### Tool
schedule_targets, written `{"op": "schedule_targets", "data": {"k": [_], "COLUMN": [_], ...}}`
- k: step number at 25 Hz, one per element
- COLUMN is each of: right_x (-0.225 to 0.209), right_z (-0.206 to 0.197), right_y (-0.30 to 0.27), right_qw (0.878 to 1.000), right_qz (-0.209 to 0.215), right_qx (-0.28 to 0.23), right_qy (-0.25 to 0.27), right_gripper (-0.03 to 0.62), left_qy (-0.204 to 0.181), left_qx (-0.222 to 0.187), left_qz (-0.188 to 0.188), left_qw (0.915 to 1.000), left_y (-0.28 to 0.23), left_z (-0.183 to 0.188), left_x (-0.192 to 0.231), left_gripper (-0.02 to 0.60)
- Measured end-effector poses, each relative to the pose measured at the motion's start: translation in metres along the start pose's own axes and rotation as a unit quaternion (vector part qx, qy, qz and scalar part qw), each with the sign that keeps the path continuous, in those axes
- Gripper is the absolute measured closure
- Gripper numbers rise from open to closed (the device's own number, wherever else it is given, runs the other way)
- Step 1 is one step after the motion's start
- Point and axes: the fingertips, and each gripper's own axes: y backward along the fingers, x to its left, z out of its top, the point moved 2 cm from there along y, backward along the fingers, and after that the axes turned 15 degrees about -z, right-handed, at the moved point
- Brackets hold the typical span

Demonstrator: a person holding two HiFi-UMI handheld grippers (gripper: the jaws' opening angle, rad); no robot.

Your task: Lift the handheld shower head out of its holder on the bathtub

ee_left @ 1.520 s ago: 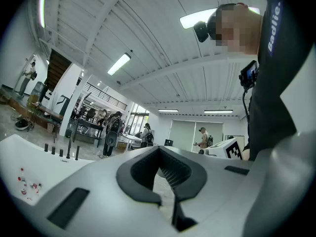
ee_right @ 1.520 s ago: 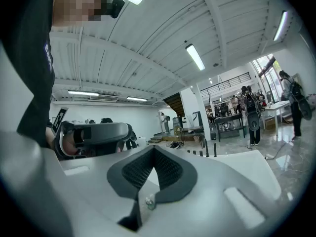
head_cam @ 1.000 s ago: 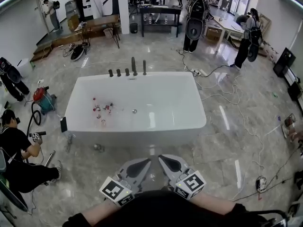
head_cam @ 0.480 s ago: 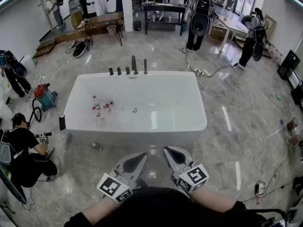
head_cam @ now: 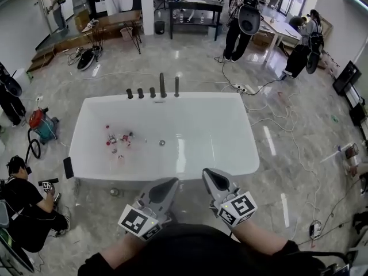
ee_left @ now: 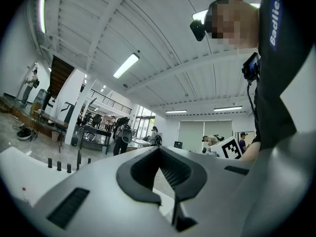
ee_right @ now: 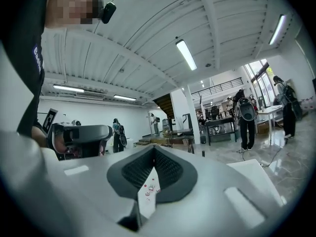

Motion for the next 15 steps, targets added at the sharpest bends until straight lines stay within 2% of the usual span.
{"op": "schedule_targets", "data": {"k": [3,6,11,15], "right_x": [0.001,0.002,-0.012,-0.031], "right_z": [0.005,0.013,0.004,-0.005], "right_y": [-0.067,-0.125,-0.197,-0.245], "right_qw": [1.0,1.0,0.999,0.999], "right_qz": [-0.016,-0.024,-0.026,-0.014], "right_qx": [0.001,-0.001,0.025,0.033], "right_qy": [0.002,0.0,0.0,0.012], "right_gripper": [0.592,0.592,0.589,0.585], "left_qy": [-0.001,-0.001,0.009,0.013], "left_qx": [0.034,0.045,0.038,0.029], "left_qz": [-0.027,-0.041,-0.036,-0.018], "left_qw": [0.9991,0.9981,0.9986,0.9993], "left_y": [0.0,-0.004,-0.017,-0.034], "left_z": [0.002,0.011,0.018,0.016], "left_x": [0.061,0.116,0.173,0.211], "left_gripper": [0.581,0.581,0.581,0.581]}}
